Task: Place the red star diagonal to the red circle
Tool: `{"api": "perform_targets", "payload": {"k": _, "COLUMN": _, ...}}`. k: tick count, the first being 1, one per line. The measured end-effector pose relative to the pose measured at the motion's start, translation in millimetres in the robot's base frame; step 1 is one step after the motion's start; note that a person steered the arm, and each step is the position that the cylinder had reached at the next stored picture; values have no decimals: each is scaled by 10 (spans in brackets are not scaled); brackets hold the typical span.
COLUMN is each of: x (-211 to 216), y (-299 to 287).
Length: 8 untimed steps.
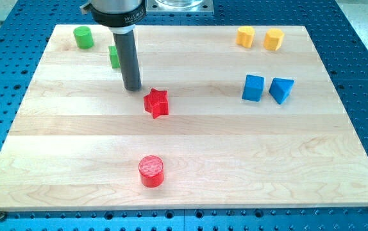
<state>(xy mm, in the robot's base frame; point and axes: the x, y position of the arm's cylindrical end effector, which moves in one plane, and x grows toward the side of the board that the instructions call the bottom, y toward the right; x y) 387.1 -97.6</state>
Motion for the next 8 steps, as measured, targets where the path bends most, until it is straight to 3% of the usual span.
{"api": "perform_targets", "payload": {"k": 4, "x": 318, "y": 269}}
{"api": "perform_targets", "payload": {"k": 5, "x": 615, "y": 428}}
{"api": "perform_targets", "payload": {"k": 6, "x": 238, "y": 249}}
{"api": "perform_targets", "payload": {"k": 7, "x": 458, "y": 482}}
{"api": "perform_targets", "payload": {"k": 8, "x": 991, "y": 505}}
